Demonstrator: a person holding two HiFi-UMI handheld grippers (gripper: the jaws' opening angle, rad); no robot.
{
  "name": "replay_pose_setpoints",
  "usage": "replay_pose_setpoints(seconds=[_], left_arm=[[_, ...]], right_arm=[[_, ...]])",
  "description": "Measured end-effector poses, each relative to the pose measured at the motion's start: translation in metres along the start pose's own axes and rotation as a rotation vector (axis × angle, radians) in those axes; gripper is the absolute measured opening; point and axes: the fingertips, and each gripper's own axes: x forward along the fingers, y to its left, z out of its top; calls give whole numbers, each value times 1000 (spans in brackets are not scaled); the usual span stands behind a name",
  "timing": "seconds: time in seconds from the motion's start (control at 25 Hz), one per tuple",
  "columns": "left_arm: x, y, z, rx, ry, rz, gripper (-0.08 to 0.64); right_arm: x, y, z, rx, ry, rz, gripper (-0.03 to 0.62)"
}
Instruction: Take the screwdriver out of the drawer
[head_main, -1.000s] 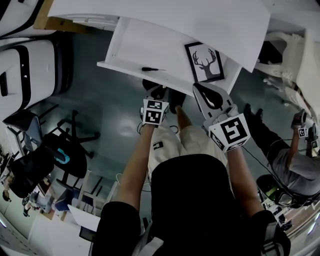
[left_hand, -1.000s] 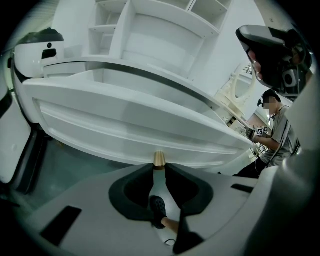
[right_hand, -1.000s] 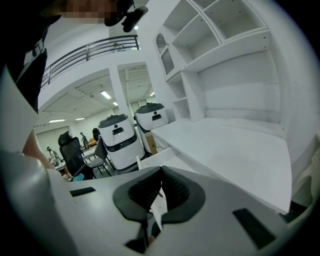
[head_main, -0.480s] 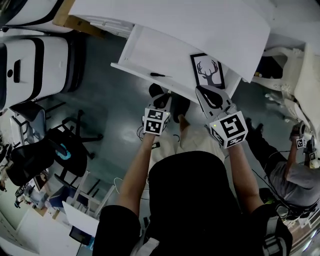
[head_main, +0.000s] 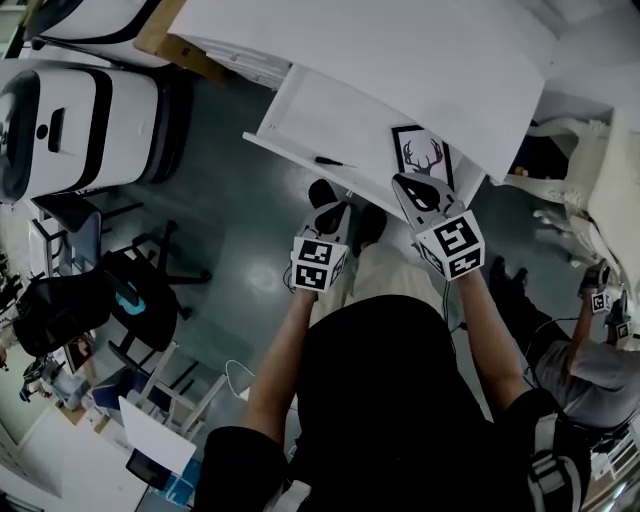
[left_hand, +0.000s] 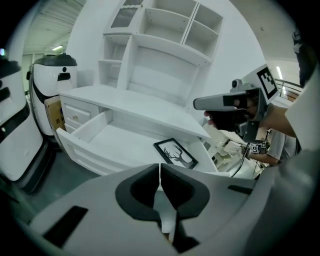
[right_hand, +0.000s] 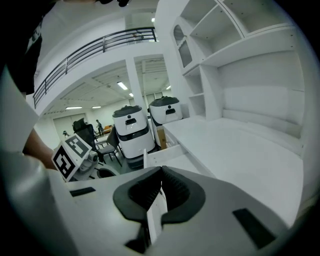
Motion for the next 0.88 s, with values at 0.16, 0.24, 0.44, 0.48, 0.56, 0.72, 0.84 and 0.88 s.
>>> replay_pose_setpoints(seconds=[0.16,0.24,0.44,0.48,0.56,0.72,0.84,0.88], left_arm=[[-14,3,17,-18,-28,6,29],[-18,9,25,-34,-42,12,30],[-21,23,32,-59,-65,10,30],[-21,25,34,-63,-69,9,31],[-22,30,38,-73,-75,8,31],[-22,42,46,-89,-79,10,30],[-19,51,48,-93,-76,9,31],[-19,53,48,-93,-75,8,30]], right_arm=[[20,-1,-3,-41,60,50,17],[36,0,-7,-53,99,86,17],[80,2,-33,-128,210,187,17],[88,2,-38,-141,231,209,17],[103,2,-43,-156,263,249,17],[130,2,-52,-175,303,319,18],[150,-1,-62,-198,339,357,35],[156,-2,-66,-207,347,365,39]])
